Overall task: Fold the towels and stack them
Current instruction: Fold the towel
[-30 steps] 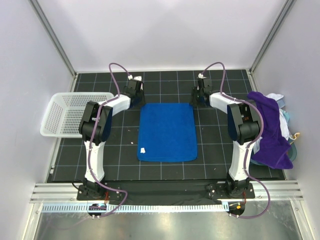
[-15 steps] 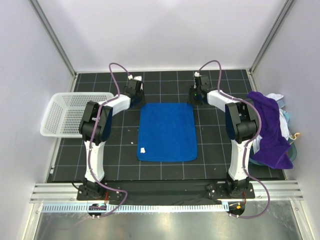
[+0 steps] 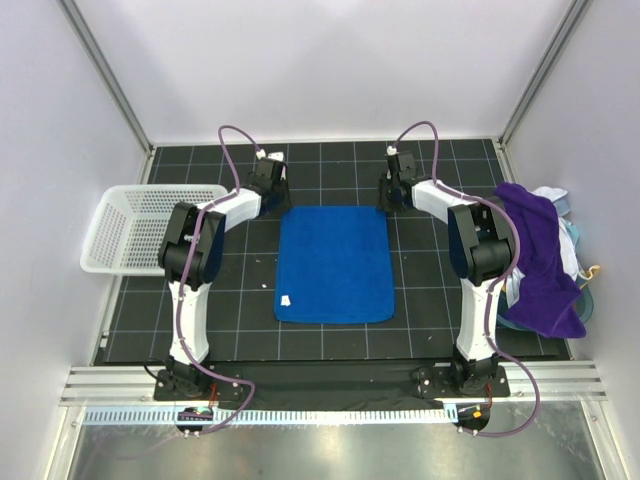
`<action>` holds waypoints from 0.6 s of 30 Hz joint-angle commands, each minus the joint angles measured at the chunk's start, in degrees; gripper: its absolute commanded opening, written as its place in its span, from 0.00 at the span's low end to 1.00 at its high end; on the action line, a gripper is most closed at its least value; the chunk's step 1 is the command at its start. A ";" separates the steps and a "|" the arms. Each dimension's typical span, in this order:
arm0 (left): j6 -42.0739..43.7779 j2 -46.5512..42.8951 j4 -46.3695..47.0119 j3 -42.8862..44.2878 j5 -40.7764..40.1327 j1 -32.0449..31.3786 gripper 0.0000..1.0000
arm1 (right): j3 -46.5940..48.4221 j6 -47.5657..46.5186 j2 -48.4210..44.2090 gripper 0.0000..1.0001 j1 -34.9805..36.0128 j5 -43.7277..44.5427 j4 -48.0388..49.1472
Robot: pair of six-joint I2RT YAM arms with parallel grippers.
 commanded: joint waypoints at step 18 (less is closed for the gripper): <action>-0.11 1.16 -0.65 1.54 1.16 0.06 0.06 | 2.67 -1.65 1.17 0.28 1.71 0.98 -2.36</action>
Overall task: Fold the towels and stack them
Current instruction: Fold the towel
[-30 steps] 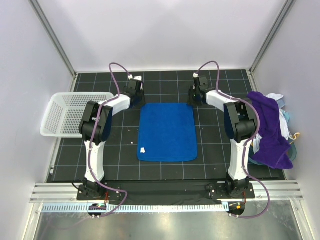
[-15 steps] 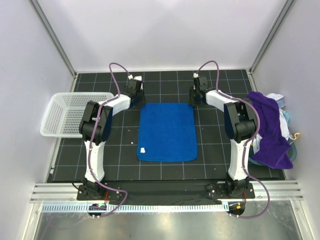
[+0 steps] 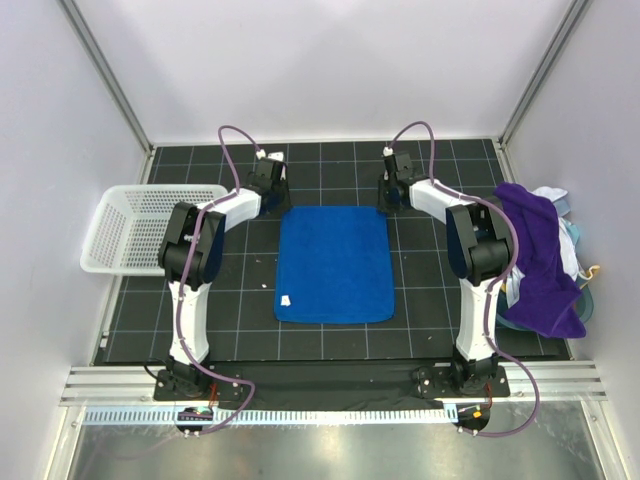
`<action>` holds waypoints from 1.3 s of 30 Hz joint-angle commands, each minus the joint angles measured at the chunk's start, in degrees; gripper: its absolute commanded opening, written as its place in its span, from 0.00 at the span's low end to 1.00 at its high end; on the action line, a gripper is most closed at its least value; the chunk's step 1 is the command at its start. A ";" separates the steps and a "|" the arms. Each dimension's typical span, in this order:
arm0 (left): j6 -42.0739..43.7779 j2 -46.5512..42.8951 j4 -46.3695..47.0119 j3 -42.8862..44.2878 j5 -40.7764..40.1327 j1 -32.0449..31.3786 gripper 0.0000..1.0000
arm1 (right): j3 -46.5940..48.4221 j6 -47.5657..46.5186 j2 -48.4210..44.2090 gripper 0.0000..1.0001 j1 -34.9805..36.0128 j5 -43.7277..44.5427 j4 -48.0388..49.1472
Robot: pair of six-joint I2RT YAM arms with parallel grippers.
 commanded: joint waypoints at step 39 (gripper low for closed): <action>-2.29 -15.53 12.36 -6.56 5.35 2.26 0.00 | -11.54 3.62 -18.04 0.04 -0.04 4.51 15.10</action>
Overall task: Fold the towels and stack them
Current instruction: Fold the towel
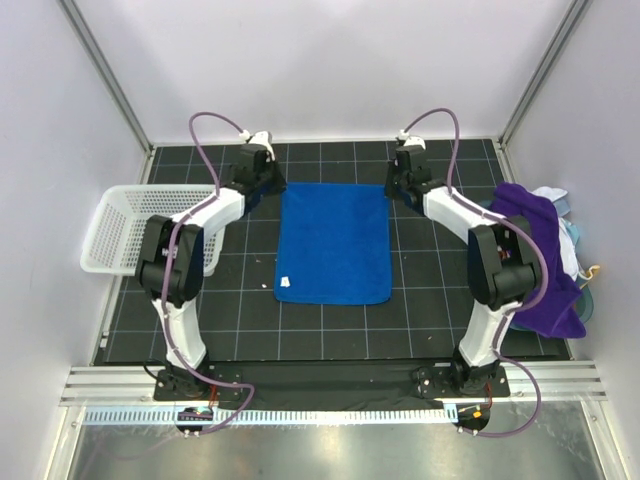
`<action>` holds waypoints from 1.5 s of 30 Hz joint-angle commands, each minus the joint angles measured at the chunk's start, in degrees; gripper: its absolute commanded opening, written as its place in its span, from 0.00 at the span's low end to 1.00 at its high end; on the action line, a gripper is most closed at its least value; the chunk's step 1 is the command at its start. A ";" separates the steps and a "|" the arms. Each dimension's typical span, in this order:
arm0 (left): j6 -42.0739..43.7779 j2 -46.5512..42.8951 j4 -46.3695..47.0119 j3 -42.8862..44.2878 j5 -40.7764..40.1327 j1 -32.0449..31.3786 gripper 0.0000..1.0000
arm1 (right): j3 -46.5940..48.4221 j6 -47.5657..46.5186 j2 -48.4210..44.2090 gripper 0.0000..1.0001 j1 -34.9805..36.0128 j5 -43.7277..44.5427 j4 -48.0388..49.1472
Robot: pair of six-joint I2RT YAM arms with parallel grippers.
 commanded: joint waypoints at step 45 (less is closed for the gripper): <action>-8.91 -35.96 -3.39 -37.71 -2.34 -7.23 0.00 | -37.75 16.44 -38.35 0.01 13.15 6.35 -6.59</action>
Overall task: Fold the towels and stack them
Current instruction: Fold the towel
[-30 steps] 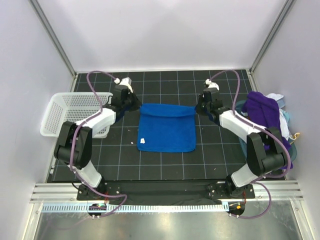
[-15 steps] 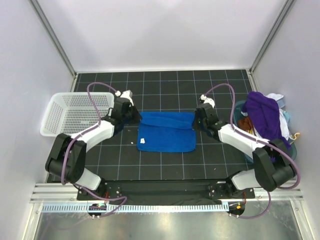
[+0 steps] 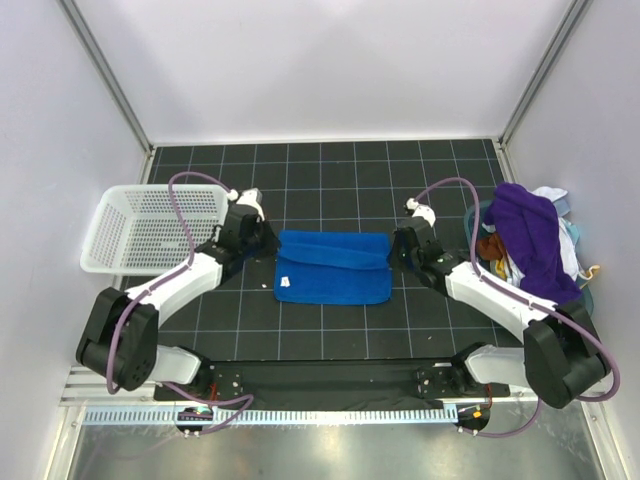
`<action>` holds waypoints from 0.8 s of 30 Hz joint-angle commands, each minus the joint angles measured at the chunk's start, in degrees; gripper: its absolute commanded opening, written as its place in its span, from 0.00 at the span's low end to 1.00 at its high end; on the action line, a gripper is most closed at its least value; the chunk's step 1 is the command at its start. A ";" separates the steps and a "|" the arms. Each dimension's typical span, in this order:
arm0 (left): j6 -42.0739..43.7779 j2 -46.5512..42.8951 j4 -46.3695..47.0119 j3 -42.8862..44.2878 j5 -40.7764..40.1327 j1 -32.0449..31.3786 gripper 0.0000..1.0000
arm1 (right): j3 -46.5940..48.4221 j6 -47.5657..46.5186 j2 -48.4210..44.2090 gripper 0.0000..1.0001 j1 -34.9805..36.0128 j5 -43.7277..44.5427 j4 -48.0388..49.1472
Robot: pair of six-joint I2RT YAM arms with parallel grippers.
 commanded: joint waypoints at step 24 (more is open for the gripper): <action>-3.25 -6.58 -4.94 -4.64 0.07 -1.70 0.00 | -3.98 5.23 -8.53 0.01 3.74 3.30 -4.27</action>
